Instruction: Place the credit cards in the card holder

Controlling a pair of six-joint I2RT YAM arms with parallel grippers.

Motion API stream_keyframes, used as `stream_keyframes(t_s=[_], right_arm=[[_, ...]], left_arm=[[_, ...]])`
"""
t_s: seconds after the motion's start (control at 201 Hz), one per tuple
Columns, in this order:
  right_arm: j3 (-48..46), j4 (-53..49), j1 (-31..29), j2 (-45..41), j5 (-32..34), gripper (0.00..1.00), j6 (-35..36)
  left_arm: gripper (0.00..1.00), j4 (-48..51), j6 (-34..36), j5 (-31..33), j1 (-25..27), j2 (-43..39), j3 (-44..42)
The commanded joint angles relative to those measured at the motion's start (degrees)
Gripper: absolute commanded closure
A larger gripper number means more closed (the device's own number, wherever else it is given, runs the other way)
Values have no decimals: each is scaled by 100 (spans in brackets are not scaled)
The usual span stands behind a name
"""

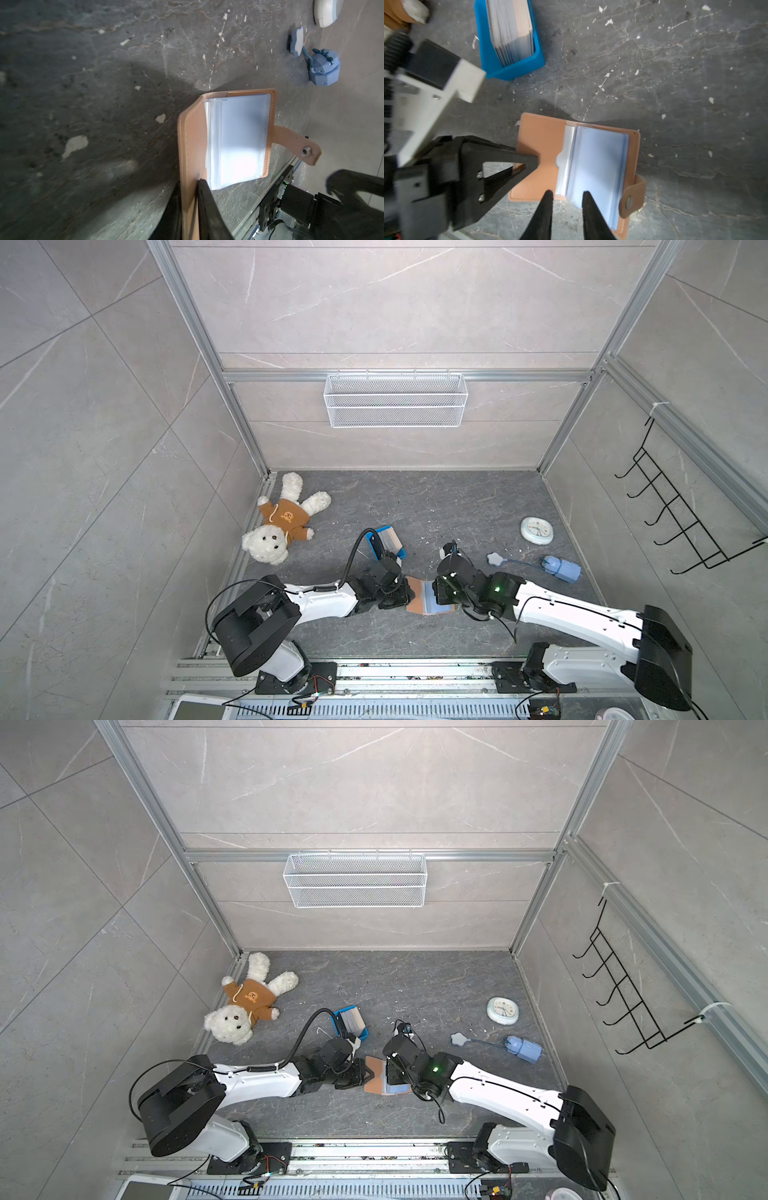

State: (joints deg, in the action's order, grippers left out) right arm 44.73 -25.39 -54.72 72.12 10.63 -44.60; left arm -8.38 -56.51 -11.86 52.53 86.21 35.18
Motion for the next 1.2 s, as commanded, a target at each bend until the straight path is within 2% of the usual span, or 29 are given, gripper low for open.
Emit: stream_keyframes(t_s=[0.0,0.124,0.463,0.637,0.787,1.061,1.195], right_arm=[[41,256,23,352,-157,73,-165],[139,270,65,784,-211,74,-148],[-153,634,407,1367,-537,78,-68],[-181,838,435,1374,-714,80,1],[-254,1407,436,1192,-1250,80,109],[-298,2208,411,1501,-1811,83,30],[-281,2301,354,1674,-1864,83,35]], left_arm=[[76,-101,-50,145,29,-219,-19],[70,14,-26,162,21,-280,-11],[69,360,122,223,-6,-336,136],[66,471,132,204,-105,-523,103],[66,437,97,53,-295,-638,-33],[65,454,72,-115,-425,-845,-123],[65,644,137,-144,-503,-1043,-101]])
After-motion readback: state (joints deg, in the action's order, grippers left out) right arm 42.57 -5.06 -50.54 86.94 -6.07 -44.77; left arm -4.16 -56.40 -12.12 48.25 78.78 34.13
